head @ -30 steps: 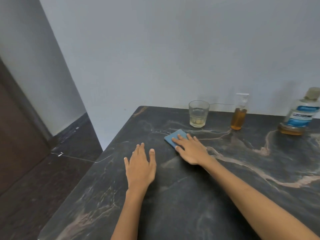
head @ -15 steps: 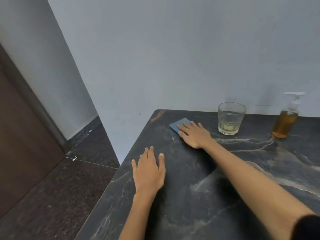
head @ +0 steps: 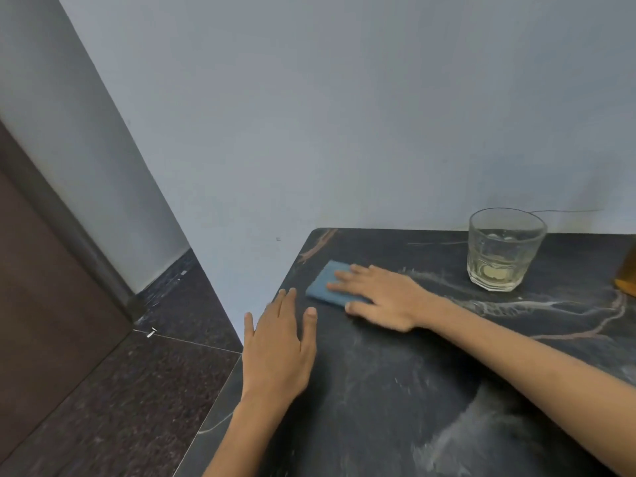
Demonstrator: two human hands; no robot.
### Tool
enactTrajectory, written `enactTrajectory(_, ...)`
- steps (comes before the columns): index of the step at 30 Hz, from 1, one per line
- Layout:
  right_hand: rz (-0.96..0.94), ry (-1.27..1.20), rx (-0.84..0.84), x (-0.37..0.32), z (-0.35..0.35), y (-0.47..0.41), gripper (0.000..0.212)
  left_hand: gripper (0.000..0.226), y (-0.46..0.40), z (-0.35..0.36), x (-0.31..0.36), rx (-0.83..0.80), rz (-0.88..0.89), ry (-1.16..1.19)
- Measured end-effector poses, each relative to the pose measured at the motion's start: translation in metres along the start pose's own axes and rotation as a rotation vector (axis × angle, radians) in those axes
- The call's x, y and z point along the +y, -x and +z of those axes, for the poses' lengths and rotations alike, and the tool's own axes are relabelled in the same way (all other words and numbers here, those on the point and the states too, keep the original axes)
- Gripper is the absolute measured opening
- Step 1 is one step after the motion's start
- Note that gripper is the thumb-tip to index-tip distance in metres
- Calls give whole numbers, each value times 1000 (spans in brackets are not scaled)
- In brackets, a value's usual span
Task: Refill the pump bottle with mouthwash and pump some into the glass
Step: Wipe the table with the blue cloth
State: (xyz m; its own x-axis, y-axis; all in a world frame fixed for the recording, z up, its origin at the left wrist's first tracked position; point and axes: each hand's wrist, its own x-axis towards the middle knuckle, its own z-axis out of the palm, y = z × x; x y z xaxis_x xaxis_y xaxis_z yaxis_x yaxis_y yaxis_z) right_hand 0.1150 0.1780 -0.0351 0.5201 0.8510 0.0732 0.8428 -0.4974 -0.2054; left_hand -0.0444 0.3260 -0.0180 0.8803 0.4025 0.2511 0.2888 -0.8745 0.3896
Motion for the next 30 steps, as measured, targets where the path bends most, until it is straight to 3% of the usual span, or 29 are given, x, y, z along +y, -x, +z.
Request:
enactTrajectory(4, 316, 66, -41, 19, -13, -64, 51, 55, -2, 2, 3, -17, 25, 8)
enactTrajectory(7, 379, 103, -55, 10, -6, -101, 52, 55, -5, 1, 10, 10, 38, 78)
enactTrajectory(11, 160, 75, -67, -15, -4, -88, 49, 50, -12, -6, 22, 54, 24, 228)
enactTrajectory(15, -91, -21, -7, -31, 4, -4, 47, 49, -14, -15, 34, 59, 55, 264)
enactTrajectory(17, -94, -50, 20, -24, 4, 45, 49, 51, -12, -17, 42, 47, 78, 290)
enactTrajectory(23, 357, 53, 58, 13, -17, 65, 52, 52, -7, -16, 81, 3, 140, 412)
enactTrajectory(26, 502, 57, 90, 0, -22, 42, 54, 63, -22, -5, 117, -99, 133, 510)
enactTrajectory(30, 324, -138, 155, -22, -24, 62, 48, 102, -40, 19, 178, -250, 168, 547)
